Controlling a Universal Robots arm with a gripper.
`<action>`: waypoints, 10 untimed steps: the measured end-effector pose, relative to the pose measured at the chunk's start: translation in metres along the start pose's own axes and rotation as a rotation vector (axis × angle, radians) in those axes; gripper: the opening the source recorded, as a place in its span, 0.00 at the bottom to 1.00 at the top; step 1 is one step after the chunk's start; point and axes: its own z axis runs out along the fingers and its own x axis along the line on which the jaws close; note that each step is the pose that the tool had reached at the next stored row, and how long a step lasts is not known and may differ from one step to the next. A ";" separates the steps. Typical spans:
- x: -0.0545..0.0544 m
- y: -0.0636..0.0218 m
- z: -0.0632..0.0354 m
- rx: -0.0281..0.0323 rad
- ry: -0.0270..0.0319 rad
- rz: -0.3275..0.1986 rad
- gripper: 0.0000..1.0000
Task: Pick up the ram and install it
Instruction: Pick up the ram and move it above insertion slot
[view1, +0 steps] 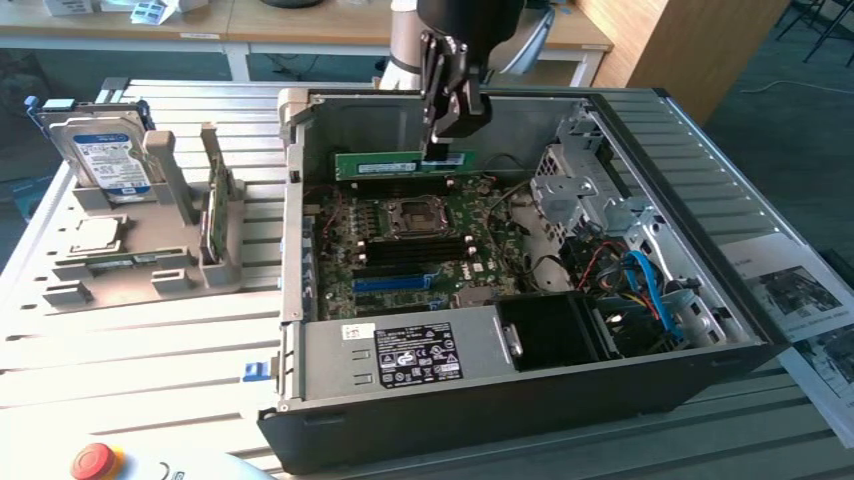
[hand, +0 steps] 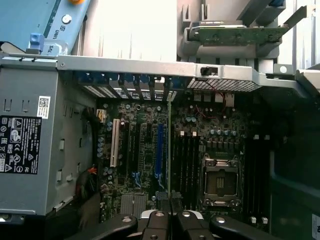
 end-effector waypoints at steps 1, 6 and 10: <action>0.000 -0.0023 -0.0002 0.0000 0.0001 0.000 0.12; 0.001 -0.0137 -0.0010 0.0000 0.0000 0.000 0.12; 0.001 -0.0201 -0.0015 -0.0001 0.0001 0.000 0.12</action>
